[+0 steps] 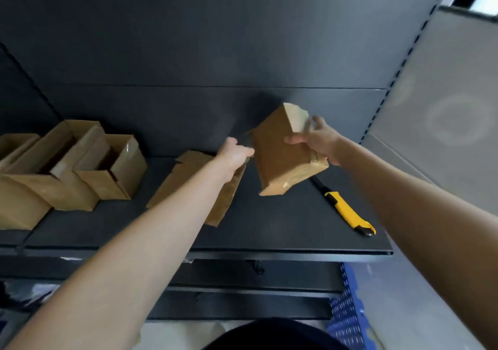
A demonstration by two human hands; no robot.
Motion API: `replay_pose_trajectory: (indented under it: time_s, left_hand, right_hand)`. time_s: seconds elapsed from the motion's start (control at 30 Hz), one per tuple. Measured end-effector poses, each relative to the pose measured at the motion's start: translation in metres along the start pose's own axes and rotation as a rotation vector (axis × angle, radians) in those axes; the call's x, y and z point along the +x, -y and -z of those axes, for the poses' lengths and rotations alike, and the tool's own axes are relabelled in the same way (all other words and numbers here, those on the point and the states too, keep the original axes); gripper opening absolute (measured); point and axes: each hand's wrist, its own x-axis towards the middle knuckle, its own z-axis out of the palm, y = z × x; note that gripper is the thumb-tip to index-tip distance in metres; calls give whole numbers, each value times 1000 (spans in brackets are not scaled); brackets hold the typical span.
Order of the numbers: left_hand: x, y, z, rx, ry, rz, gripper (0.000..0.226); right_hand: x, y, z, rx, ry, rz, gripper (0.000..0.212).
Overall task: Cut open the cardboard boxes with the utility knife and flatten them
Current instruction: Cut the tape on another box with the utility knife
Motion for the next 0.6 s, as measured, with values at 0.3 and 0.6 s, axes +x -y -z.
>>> replay_pose_trajectory:
  time_s: [0.3,0.6]
  left_hand:
    - [-9,0,-23,553,372,-310,114]
    - [0,16,-23,728,466,-244,102]
  right_hand:
    - [3,-38,-16,-913,211,159,124]
    - [13,-57,8,-354,186,103,64]
